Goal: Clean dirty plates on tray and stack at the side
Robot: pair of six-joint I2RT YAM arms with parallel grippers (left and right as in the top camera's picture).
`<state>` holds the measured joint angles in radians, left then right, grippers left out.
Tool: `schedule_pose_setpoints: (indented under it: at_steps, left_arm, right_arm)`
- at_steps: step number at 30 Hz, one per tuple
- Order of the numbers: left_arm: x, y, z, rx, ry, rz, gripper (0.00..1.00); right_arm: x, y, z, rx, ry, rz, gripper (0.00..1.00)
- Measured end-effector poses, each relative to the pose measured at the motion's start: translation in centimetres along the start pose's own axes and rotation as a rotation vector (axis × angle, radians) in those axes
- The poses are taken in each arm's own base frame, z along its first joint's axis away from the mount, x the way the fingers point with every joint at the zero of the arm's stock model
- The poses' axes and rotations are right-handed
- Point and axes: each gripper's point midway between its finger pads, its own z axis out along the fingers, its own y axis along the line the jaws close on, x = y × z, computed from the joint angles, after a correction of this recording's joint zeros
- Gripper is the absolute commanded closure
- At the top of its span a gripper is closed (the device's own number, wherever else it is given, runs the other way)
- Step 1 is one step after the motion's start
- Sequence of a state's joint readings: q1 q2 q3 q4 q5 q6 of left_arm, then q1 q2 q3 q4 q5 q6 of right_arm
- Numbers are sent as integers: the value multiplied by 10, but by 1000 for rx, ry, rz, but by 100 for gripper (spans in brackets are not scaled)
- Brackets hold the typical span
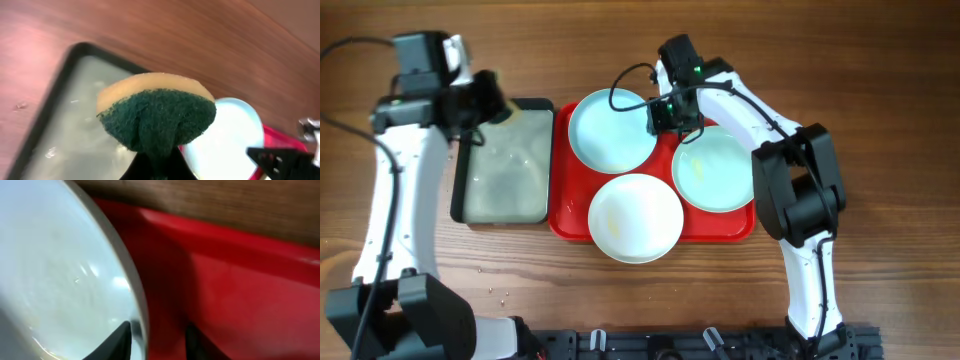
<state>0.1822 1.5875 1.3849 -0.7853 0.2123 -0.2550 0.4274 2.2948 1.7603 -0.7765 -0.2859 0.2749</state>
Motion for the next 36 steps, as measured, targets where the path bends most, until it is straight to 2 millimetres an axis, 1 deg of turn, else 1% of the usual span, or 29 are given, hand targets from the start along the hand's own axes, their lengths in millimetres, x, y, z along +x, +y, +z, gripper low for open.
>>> schedule_pose_setpoints:
  at_steps: [2,4,6,8,9,11,13,15,17,18,19,21,23,26,27,28,29,34,36]
  left_arm:
    - [-3,25,-5,-30,5,-59,96]
    - [-3,53,-11,-65,15,-128,96]
    - [0,69,-15,-86,30,-173,96]
    - [3,81,-17,-103,42,-205,96]
    - [7,85,-17,-110,54,-216,96]
    - [21,91,-12,-121,96,-232,96]
    - [45,96,2,-128,153,-242,96]
    - [54,98,13,-127,164,-238,96]
    - [64,102,24,-121,168,-237,96]
    - [73,103,31,-111,177,-239,96]
    - [78,104,35,-102,181,-240,96]
    - [88,102,45,-67,186,-237,96]
    - [95,101,51,-44,187,-234,96]
    - [104,99,60,-21,187,-220,96]
    - [105,96,61,-16,189,-213,96]
    - [106,93,63,-11,190,-202,96]
    - [108,88,64,-5,195,-190,96]
    - [115,71,68,14,217,-141,96]
    - [117,69,69,12,224,-133,96]
  right_arm:
    - [-2,0,1,-5,-9,7,82]
    - [-3,1,2,-7,-16,10,89]
    - [-4,1,2,-9,-22,14,93]
    - [-5,2,3,-11,-27,25,94]
    - [-5,3,3,-15,-28,32,95]
    - [-6,3,2,-18,-28,51,96]
    - [-10,7,-4,-21,-33,60,96]
    - [-12,9,-10,-15,-28,68,96]
    - [-21,13,-21,-10,-44,65,96]
    - [-25,13,-26,6,-58,62,96]
    - [-28,13,-30,20,-65,60,96]
    - [-40,15,-41,56,-106,47,96]
    - [-51,25,-50,73,-153,22,96]
    - [-62,49,-60,95,-214,-28,96]
    - [-64,63,-61,106,-241,-59,96]
    - [-69,72,-61,119,-279,-80,96]
    - [-71,86,-60,134,-316,-110,96]
    - [-75,148,-61,166,-476,-225,96]
    - [-77,167,-64,174,-533,-267,96]
